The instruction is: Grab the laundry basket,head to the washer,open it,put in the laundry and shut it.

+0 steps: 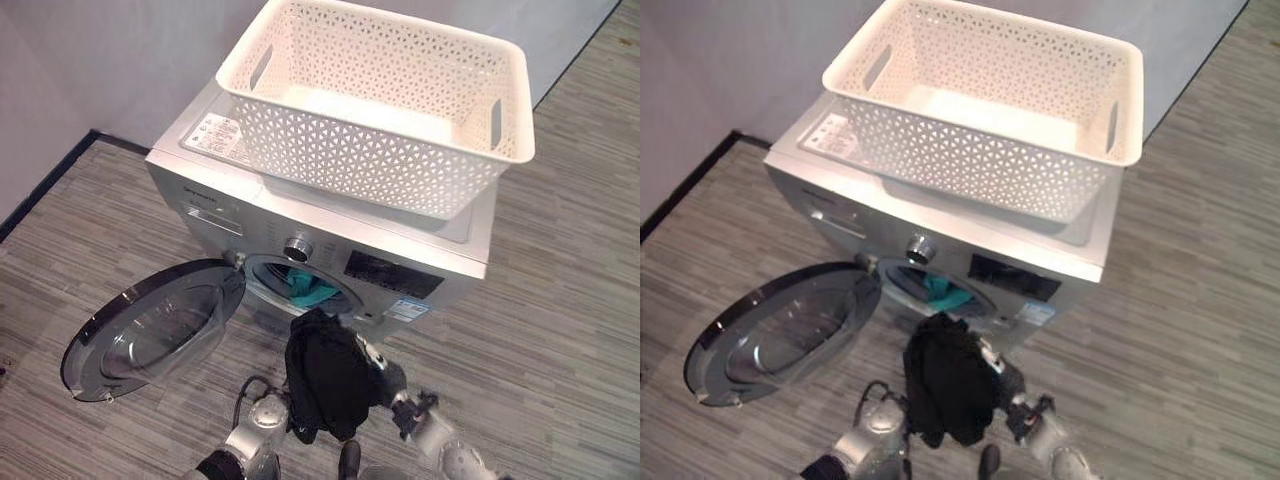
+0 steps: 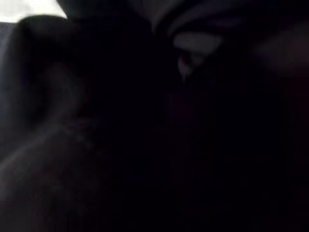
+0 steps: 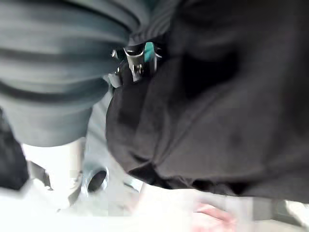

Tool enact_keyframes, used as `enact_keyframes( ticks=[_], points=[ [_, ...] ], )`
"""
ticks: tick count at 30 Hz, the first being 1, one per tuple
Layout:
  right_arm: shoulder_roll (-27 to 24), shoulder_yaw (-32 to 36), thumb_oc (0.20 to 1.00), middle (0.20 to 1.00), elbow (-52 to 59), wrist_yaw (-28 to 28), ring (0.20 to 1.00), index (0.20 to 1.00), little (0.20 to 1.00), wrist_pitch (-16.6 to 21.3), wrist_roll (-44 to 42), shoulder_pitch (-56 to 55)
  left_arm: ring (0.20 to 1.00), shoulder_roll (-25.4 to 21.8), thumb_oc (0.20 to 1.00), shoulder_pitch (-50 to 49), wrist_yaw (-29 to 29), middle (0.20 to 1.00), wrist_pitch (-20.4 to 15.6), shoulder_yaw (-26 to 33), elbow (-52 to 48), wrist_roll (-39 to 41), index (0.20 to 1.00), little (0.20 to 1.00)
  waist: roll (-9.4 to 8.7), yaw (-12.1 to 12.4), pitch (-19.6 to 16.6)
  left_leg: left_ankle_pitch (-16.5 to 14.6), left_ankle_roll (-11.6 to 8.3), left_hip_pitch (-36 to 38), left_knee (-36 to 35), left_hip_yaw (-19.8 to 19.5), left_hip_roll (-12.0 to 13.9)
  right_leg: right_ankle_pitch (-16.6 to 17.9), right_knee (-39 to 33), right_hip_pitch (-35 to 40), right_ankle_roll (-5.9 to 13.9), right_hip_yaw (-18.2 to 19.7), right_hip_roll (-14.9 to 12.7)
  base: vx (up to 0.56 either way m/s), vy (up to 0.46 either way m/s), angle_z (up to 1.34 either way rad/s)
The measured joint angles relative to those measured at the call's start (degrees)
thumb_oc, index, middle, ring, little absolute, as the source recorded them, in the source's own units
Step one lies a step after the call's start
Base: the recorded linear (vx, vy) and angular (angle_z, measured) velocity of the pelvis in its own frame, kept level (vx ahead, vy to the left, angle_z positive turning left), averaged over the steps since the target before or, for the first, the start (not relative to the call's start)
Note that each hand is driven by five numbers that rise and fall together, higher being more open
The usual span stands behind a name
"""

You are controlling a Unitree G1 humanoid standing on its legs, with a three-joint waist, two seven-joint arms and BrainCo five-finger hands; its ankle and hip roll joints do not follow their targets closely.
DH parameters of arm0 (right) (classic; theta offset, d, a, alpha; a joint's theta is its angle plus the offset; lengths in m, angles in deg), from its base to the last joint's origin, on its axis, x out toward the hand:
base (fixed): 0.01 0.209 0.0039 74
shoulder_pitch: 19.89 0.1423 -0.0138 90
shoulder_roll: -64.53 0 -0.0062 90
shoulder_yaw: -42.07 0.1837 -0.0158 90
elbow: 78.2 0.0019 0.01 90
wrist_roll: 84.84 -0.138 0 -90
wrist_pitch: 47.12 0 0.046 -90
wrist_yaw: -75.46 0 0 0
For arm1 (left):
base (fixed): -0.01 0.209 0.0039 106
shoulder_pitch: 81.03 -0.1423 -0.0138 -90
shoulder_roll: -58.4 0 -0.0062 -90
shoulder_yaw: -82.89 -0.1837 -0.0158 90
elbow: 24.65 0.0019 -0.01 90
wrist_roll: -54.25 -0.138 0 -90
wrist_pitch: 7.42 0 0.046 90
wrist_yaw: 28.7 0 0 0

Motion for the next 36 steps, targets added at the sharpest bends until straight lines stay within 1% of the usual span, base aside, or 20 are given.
enact_keyframes(
  ticks=[2, 5, 7, 10, 13, 14, 15, 16, 17, 18, 19, 20, 22, 23, 25, 26, 31, 33, 35, 36],
  points=[
    [0.6, 2.0, 1.000, 1.000, -1.3, 1.9, 1.000, 1.000, 1.000, -1.7, -2.3, -3.4, 0.200, 0.0, 0.200, -0.4, -0.6, 0.200, 0.0, 0.3, 0.0, 1.5, 0.200, 0.200, -0.24, -0.2, 0.5, 0.1, -0.08, -0.7, 0.0, 0.0, 0.0, 0.0, 0.0, -0.7, -0.03, 0.0, 0.0, 0.00, 0.000, 0.00],
    [1.4, 4.2, 1.000, 1.000, -3.2, 3.3, 1.000, 1.000, 1.000, -3.4, -4.5, -6.8, 0.200, 0.1, 0.200, -0.3, -0.9, 0.200, -0.1, 0.8, 0.1, 1.9, 0.200, 0.200, -0.95, -0.7, 1.4, 0.1, -0.08, -1.3, 0.0, 0.1, 0.1, 0.2, 0.0, -1.3, 0.02, 0.2, -0.1, -0.03, 0.032, -0.05],
    [1.5, 6.3, 1.000, 1.000, -4.0, 4.4, 1.000, 1.000, 1.000, -4.4, -5.0, -8.3, 0.200, 0.6, 0.200, 0.2, -1.0, 0.200, -0.8, 2.6, 0.1, 2.5, 0.200, 0.200, -1.51, -0.7, 1.7, 0.1, -0.18, -2.2, 0.0, 0.3, 0.2, 0.4, 0.0, -2.3, 0.00, 0.4, 0.0, -0.02, 0.023, -0.06],
    [1.7, 8.4, 1.000, 1.000, -8.3, 4.3, 1.000, 1.000, 1.000, -4.5, -4.9, -8.5, 0.200, 0.5, 0.200, 1.3, -1.0, 0.200, -1.3, 4.9, 1.1, 4.2, 0.200, 0.200, -2.53, -0.8, 2.2, 0.2, -0.22, -2.7, 0.0, 0.3, 0.3, 0.5, 0.0, -2.7, 0.08, 0.5, 0.1, -0.01, 0.004, -0.01],
    [2.3, 10.8, 1.000, 1.000, -15.1, 4.3, 1.000, 1.000, 1.000, -4.4, -3.6, -7.7, 0.200, 0.1, 0.200, 3.3, -0.8, 0.200, -2.1, 7.3, 2.0, 5.0, 0.200, 0.200, -3.29, -1.0, 2.6, 0.2, -0.23, -3.3, 0.0, 0.2, 0.5, 0.5, 0.0, -3.4, 0.08, 0.4, 0.3, -0.03, 0.004, 0.02],
    [3.8, 13.6, 1.000, 1.000, -20.2, 4.3, 1.000, 1.000, 1.000, -4.0, -1.8, -7.2, 0.200, 0.1, 0.200, 3.9, -0.8, 0.200, -2.1, 7.9, 2.1, 5.7, 0.200, 0.200, -3.45, -1.1, 2.7, 0.2, -0.25, -3.7, 0.0, 0.1, 0.5, 0.5, 0.0, -3.7, 0.08, 0.2, 0.4, -0.04, 0.016, 0.05],
    [6.9, 19.9, 1.000, 1.000, -33.0, 1.3, 1.000, 1.000, 1.000, -2.1, 2.1, -3.8, 0.200, 0.3, 0.200, 5.3, -0.6, 0.200, -3.2, 9.8, 3.6, 6.5, 0.200, 0.200, -4.05, -1.2, 3.1, 0.3, -0.41, -4.8, 0.0, 0.1, 0.7, 0.5, 0.0, -4.6, 0.06, 0.2, 0.7, -0.03, 0.024, 0.03],
    [6.9, 21.1, 1.000, 1.000, -36.4, -0.3, 1.000, 1.000, 1.000, -1.5, 3.3, -2.8, 0.200, 0.2, 0.200, 5.8, -0.3, 0.200, -3.7, 10.5, 4.9, 6.5, 0.200, 0.200, -4.31, -1.4, 3.6, 0.3, -0.44, -4.9, 0.0, 0.1, 0.8, 0.5, 0.0, -4.7, 0.02, 0.2, 0.7, -0.03, 0.010, -0.04],
    [6.9, 23.5, 1.000, 1.000, -39.9, -1.4, 1.000, 1.000, 1.000, -0.4, 6.1, -2.2, 0.200, 0.0, 0.200, 7.2, 0.0, 0.200, -4.3, 12.0, 6.9, 6.6, 0.200, 0.200, -4.90, -2.0, 4.4, 0.3, -0.44, -4.9, 0.0, 0.2, 0.9, 0.6, 0.0, -5.0, 0.00, 0.4, 0.7, -0.03, 0.000, -0.08],
    [7.4, 25.5, 1.000, 1.000, -44.0, -1.9, 1.000, 1.000, 1.000, 0.5, 7.8, -0.7, 0.200, 0.2, 0.200, 7.9, 0.3, 0.200, -4.5, 12.8, 8.4, 7.0, 0.200, 0.200, -5.17, -2.2, 4.6, 0.3, -0.44, -5.1, 0.0, 0.3, 0.9, 0.7, 0.0, -5.2, 0.02, 0.5, 0.7, -0.02, -0.009, -0.06],
    [7.4, 26.5, 1.000, 1.000, -46.6, -3.3, 1.000, 1.000, 1.000, 1.3, 9.3, 0.1, 0.200, 0.3, 0.200, 8.8, 0.8, 0.200, -4.6, 13.4, 9.4, 7.9, 0.200, 0.200, -5.34, -2.5, 4.9, 0.3, -0.48, -5.5, 0.0, 0.2, 0.9, 0.7, 0.0, -5.5, 0.02, 0.4, 0.8, -0.03, -0.012, 0.00],
    [7.1, 27.0, 1.000, 1.000, -50.2, -5.2, 1.000, 1.000, 1.000, 2.2, 12.5, 0.9, 0.200, 0.1, 0.200, 10.6, 2.0, 0.200, -4.8, 13.9, 11.0, 8.6, 0.200, 0.200, -5.50, -2.7, 5.1, 0.5, -0.53, -6.7, 0.0, 0.1, 1.1, 0.8, 0.0, -6.7, -0.05, 0.4, 0.9, -0.03, -0.010, 0.02],
    [7.6, 27.2, 1.000, 1.000, -54.5, -6.6, 1.000, 1.000, 1.000, 3.2, 15.4, 2.6, 0.200, 0.1, 0.200, 11.9, 3.2, 0.200, -5.2, 14.2, 11.8, 8.6, 0.200, 0.200, -5.66, -2.8, 5.7, 0.5, -0.51, -7.1, 0.0, 0.1, 1.1, 0.9, 0.0, -7.1, -0.10, 0.3, 1.0, -0.05, -0.014, 0.03],
    [8.3, 27.2, 1.000, 1.000, -56.9, -8.6, 1.000, 1.000, 1.000, 3.7, 16.2, 4.5, 0.200, 0.3, 0.200, 14.1, 4.4, 0.200, -6.1, 14.0, 13.1, 8.6, 0.200, 0.200, -5.48, -2.9, 6.3, 0.6, -0.54, -8.4, 0.1, 0.0, 1.2, 1.0, 0.0, -8.2, -0.17, 0.1, 1.2, -0.06, -0.009, 0.05],
    [9.2, 26.6, 1.000, 1.000, -55.3, -10.0, 1.000, 1.000, 1.000, 4.2, 16.2, 5.8, 0.200, 0.1, 0.200, 15.9, 5.6, 0.200, -6.6, 14.1, 13.6, 8.6, 0.200, 0.200, -5.64, -2.9, 7.0, 0.9, -0.50, -9.7, 0.1, -0.1, 1.6, 1.1, 0.0, -9.5, -0.32, 0.2, 1.5, -0.07, -0.016, 0.00],
    [9.9, 25.4, 1.000, 1.000, -51.5, -10.9, 1.000, 1.000, 1.000, 5.2, 16.2, 6.1, 0.200, 0.2, 0.200, 17.3, 6.7, 0.200, -6.8, 14.7, 13.9, 8.7, 0.200, 0.200, -5.63, -3.2, 7.9, 1.0, -0.40, -10.3, 0.1, -0.1, 1.8, 1.3, 0.1, -10.1, -0.34, 0.1, 1.8, -0.09, -0.039, -0.01],
    [10.5, 19.6, 1.000, 1.000, -45.1, -10.8, 1.000, 1.000, 1.000, 6.8, 16.0, 9.0, 0.200, 0.3, 0.200, 22.5, 8.8, 0.200, -8.1, 16.0, 17.1, 11.0, 0.200, 0.200, -6.02, -3.4, 9.3, 1.1, -0.33, -12.8, 0.7, -0.4, 2.5, 1.4, 0.1, -12.3, -0.54, 0.0, 2.5, -0.03, -0.039, -0.01],
    [10.2, 17.5, 1.000, 1.000, -41.6, -11.0, 1.000, 1.000, 1.000, 7.7, 15.9, 10.0, 0.200, 0.0, 0.200, 27.0, 9.7, 0.200, -8.7, 18.4, 19.3, 13.1, 0.200, 0.200, -6.72, -3.8, 10.2, 1.1, -0.39, -14.1, 0.9, -0.4, 2.9, 1.5, 0.1, -13.6, -0.65, 0.0, 2.9, -0.02, -0.031, 0.00],
    [10.2, 16.8, 1.000, 1.000, -39.5, -11.0, 1.000, 1.000, 1.000, 8.6, 15.9, 10.4, 0.200, -0.4, 0.200, 30.7, 11.0, 0.200, -8.8, 19.9, 20.5, 14.8, 0.200, 0.200, -6.85, -4.2, 10.3, 1.4, -0.34, -16.1, 1.2, -0.8, 3.4, 1.5, 1.4, -16.0, -0.65, 0.0, 3.3, -0.04, -0.019, -0.02],
    [10.2, 15.8, 1.000, 1.000, -38.6, -11.1, 1.000, 1.000, 1.000, 8.8, 15.9, 11.8, 0.200, -2.2, 0.200, 34.8, 11.8, 0.200, -9.4, 21.0, 21.0, 15.5, 0.200, 0.200, -7.30, -5.4, 10.7, 1.8, -0.17, -17.7, 1.1, -1.0, 4.1, 1.5, 3.2, -18.4, -0.63, 0.0, 3.7, -0.04, -0.020, -0.12]
  ],
)
